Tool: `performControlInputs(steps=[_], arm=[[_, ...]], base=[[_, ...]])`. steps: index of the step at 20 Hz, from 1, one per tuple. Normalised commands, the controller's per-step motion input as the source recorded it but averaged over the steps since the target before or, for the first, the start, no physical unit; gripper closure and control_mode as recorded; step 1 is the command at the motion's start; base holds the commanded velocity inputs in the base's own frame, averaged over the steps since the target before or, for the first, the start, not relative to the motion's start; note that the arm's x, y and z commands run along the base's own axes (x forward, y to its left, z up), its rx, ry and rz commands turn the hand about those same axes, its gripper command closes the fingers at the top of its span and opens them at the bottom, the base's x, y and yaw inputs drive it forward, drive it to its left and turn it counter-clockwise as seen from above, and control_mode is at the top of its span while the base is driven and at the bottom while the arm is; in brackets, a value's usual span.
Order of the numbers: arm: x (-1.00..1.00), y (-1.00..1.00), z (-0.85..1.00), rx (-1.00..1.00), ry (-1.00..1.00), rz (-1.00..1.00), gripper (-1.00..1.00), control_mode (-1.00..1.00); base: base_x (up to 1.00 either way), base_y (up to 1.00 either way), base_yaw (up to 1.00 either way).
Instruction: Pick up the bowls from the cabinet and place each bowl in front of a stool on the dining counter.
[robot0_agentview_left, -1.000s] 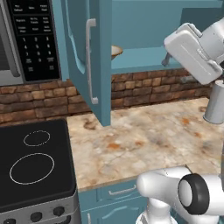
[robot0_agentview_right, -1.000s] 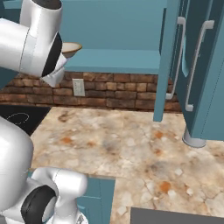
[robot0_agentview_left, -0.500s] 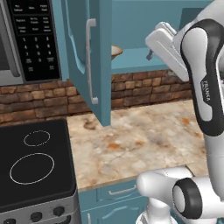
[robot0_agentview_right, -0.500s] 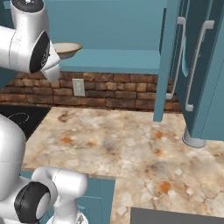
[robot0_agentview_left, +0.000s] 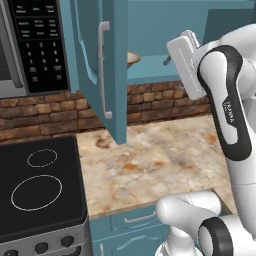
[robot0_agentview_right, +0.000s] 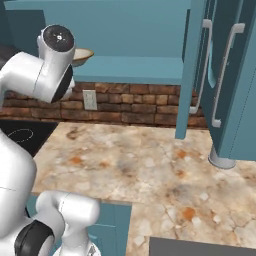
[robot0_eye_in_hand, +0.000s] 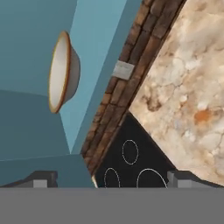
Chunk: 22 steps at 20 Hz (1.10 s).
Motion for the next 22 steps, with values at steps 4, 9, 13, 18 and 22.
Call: performControlInputs(steps=[4,9,13,18,22], arm=[[0.71,0.0,0.31,0.14,0.01,0.0,-1.0,-1.0],[0.66,0.0,0.3,0.04,0.07,0.02,-1.0,-1.0],[0.55,0.0,0.06,0.0,0.09,0.06,-1.0,-1.0],[0.51,0.05,0.0,0.0,0.11,0.1,-1.0,-1.0],[0.41,0.15,-0.01,0.0,0.09,0.08,-1.0,-1.0]], base=[[0.0,0.0,0.0],[0.0,0.0,0.0],[0.0,0.0,0.0],[0.0,0.0,0.0],[0.0,0.0,0.0]])
